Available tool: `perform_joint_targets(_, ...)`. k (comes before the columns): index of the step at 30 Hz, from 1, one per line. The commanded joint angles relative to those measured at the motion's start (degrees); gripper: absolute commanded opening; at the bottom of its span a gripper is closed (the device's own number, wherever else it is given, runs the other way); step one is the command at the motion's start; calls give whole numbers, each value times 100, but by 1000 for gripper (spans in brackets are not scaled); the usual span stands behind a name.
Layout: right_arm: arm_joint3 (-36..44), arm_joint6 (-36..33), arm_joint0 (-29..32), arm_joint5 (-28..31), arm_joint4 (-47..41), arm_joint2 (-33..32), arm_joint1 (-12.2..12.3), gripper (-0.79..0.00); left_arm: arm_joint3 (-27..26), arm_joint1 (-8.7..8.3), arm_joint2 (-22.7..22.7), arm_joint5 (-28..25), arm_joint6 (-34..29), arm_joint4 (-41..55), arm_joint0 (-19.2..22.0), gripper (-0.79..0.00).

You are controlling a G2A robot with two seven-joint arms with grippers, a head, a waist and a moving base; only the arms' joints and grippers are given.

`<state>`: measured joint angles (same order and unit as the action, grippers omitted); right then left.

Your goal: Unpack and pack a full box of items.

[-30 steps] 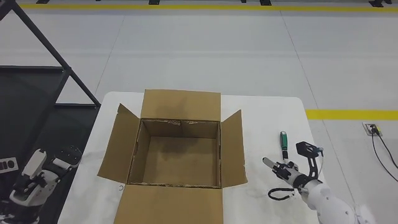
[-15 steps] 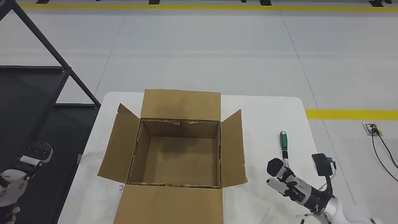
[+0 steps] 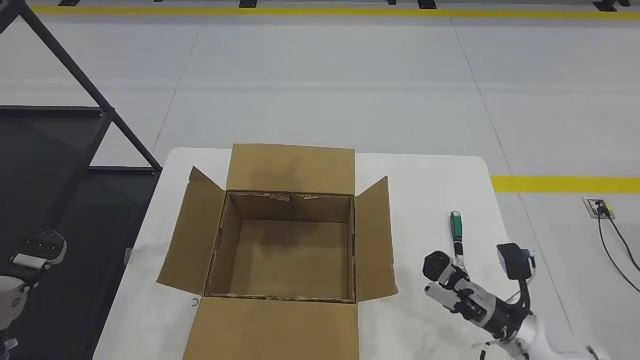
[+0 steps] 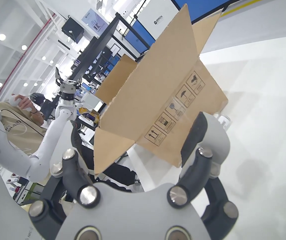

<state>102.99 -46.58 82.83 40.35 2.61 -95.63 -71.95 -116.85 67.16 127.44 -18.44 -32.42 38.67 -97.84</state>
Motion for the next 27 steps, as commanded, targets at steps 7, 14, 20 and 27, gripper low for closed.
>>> perform_joint_targets(7,-486,-660,-691,-312,-700,668,57,0,-85,25,-266,51,147,-285,-20,0)
perform_joint_targets(14,-716,-985,-1078,-365,-1048,1063,96,0,-114,48,-366,33,216,-373,-61,0)
perform_joint_targets(20,-864,-847,-1352,-366,-961,1517,79,0,-134,61,-433,35,240,-419,-69,0)
perform_joint_targets(27,-1028,-784,-1593,-503,-859,1830,87,0,-135,76,-455,29,259,-429,-82,0)
